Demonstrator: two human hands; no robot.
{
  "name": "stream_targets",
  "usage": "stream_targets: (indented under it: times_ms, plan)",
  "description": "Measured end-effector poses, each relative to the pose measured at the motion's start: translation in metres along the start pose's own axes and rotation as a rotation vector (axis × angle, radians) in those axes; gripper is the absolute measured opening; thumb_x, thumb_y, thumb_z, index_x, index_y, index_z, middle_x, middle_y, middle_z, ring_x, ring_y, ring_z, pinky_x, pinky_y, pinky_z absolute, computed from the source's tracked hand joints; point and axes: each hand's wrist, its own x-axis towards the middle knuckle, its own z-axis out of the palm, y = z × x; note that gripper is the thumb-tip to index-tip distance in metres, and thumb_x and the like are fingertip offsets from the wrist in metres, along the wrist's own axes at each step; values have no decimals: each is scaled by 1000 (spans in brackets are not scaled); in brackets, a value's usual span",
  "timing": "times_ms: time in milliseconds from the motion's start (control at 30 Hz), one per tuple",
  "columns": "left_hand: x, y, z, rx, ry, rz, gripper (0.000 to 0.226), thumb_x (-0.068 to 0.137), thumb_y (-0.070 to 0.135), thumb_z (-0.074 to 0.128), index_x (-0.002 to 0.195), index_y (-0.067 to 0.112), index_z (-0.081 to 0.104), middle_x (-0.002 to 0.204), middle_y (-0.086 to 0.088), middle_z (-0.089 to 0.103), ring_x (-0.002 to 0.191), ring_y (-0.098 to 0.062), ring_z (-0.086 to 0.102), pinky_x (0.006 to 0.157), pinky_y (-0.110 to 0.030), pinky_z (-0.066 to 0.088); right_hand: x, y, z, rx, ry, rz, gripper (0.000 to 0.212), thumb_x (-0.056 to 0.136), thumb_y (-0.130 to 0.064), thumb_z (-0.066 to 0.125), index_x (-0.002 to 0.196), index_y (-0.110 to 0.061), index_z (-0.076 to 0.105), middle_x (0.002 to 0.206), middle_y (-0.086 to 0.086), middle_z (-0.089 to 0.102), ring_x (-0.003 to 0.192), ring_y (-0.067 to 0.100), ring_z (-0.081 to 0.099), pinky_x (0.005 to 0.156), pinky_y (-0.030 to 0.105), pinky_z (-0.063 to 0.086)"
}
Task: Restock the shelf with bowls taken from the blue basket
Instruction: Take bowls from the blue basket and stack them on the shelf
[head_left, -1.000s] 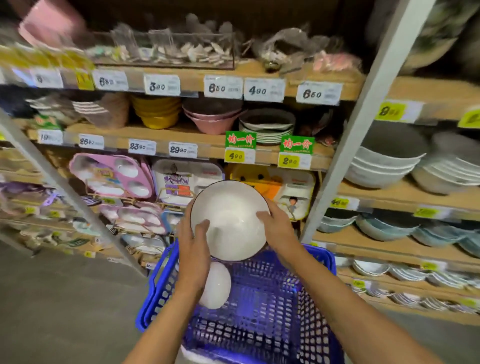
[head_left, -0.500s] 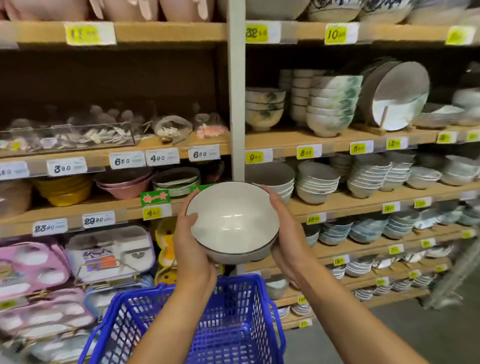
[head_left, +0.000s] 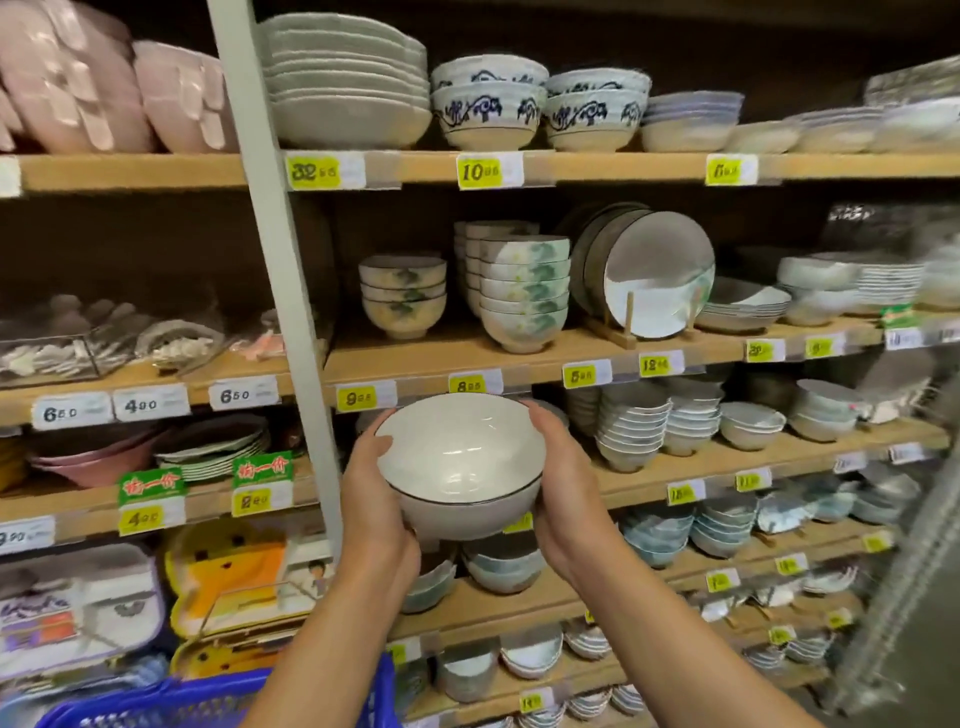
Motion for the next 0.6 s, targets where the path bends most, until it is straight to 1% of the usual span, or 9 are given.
stream_targets:
  times_ms: [67,133,200,267,300,367,400,500,600]
  plan:
    - [5,-1,12,-4,32,19,34,95,21,39,114,18,68,93,1,76,93,-24,69,65,-32,53,11,-3,-8,24,-5,30,35,99,-33,42,126,-20,60,120,1,68,112,19,62,97,39,49]
    - [8,0,21,-6,72,6,33,94,21,41,113,20,68,90,1,77,91,-25,68,67,-35,51,21,-4,-11,26,-29,41,35,99,-33,41,126,-20,59,121,1,67,114,20,61,102,43,47]
    - [15,2,28,-4,86,-11,27,94,24,44,103,24,71,80,4,77,78,-21,71,62,-32,50,34,-7,-11,17,-49,51,34,99,-33,41,126,-22,60,121,-1,67,115,19,60,104,45,45]
    - [26,6,34,2,87,-24,25,93,26,46,96,26,71,79,5,77,70,-18,72,54,-27,50,48,-9,-9,20,-47,53,32,98,-32,42,123,-25,63,119,-4,68,114,18,60,103,44,46]
    - [35,8,36,4,90,-21,26,93,27,46,99,27,71,85,3,77,75,-19,71,54,-26,50,57,-10,-7,23,-48,53,32,98,-32,43,122,-25,63,120,-5,67,115,18,59,104,44,45]
    - [52,12,40,12,85,-29,32,92,27,44,112,26,69,102,-3,74,91,-25,67,61,-29,50,75,-10,-1,29,-45,73,34,96,-34,47,126,-26,60,126,-5,63,121,18,55,108,45,41]
    - [60,14,42,16,82,-34,34,91,27,45,115,24,68,105,-6,72,94,-27,66,63,-30,50,83,-9,2,31,-49,76,34,96,-35,48,127,-26,60,128,-5,62,122,18,54,109,45,40]
    - [92,17,43,27,73,-17,33,90,28,46,116,24,66,104,-7,71,91,-27,65,59,-29,51,112,-7,12,21,-74,62,30,96,-35,47,121,-29,62,125,-4,63,117,17,57,105,43,44]
    - [127,18,46,27,61,20,34,92,26,43,119,24,63,106,-3,69,94,-26,63,61,-30,51,146,-4,24,-14,-79,47,36,96,-36,45,129,-28,57,129,-2,60,119,18,55,106,44,43]
